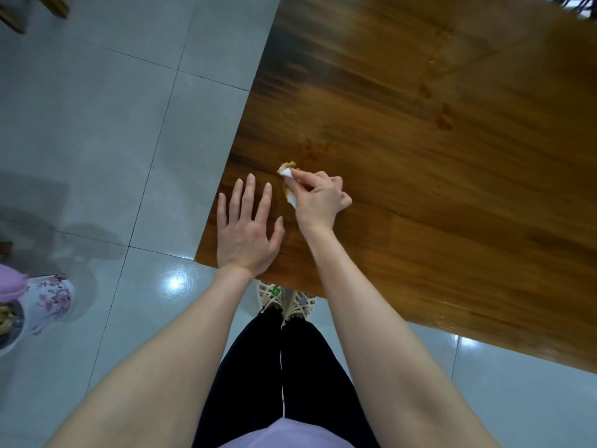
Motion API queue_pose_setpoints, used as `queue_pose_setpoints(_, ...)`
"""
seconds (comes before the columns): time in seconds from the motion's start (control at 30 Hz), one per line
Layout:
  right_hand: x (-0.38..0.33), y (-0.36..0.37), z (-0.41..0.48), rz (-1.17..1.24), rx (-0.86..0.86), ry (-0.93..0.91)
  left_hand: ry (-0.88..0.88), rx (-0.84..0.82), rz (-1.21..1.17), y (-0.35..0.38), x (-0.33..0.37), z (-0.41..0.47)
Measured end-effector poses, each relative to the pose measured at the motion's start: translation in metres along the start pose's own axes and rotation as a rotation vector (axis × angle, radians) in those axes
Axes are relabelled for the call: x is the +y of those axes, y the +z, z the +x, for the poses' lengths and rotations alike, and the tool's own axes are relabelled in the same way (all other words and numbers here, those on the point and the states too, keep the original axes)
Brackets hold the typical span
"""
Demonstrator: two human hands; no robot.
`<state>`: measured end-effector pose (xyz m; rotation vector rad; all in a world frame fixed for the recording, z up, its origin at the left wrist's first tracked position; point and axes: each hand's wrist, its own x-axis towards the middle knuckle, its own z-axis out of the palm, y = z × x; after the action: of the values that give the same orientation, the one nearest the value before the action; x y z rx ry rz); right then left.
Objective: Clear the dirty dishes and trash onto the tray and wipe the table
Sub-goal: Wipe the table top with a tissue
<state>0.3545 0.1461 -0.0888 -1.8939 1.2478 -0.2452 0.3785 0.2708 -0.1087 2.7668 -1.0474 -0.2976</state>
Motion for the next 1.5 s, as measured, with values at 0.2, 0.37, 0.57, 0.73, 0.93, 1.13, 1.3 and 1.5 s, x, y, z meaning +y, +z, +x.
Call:
queue_pose_setpoints(0.2,0.009,-0.027,0.032,0.038,0.178,0.147,-0.003,-0.011,-0.018,-0.002,-0.001,-0.001)
queue_pose_setpoints(0.37,-0.005,-0.003,0.019,0.005,0.036,0.022,-0.010,0.012,-0.082,-0.005,-0.001,0.001)
queue_pose_setpoints(0.57,0.000,-0.028,0.060,0.028,0.144,0.140,-0.047,0.051,-0.080,-0.007,0.000,0.035)
queue_pose_setpoints(0.73,-0.004,-0.011,0.047,-0.027,0.028,0.028,-0.108,0.006,-0.001,0.001,0.002,0.046)
queue_pose_setpoints(0.93,-0.003,-0.032,0.083,0.025,0.153,0.130,-0.104,0.007,0.004,0.000,0.003,0.047)
queue_pose_setpoints(1.13,-0.015,-0.002,0.057,-0.068,-0.122,-0.104,-0.115,0.004,0.009,-0.001,0.005,0.047)
queue_pose_setpoints(1.3,-0.021,-0.014,0.091,-0.047,-0.014,-0.043,-0.121,0.004,0.017,-0.001,0.004,0.048)
queue_pose_setpoints(1.5,-0.034,-0.001,0.100,-0.008,-0.119,-0.043,-0.133,-0.020,0.021,-0.003,0.005,0.050)
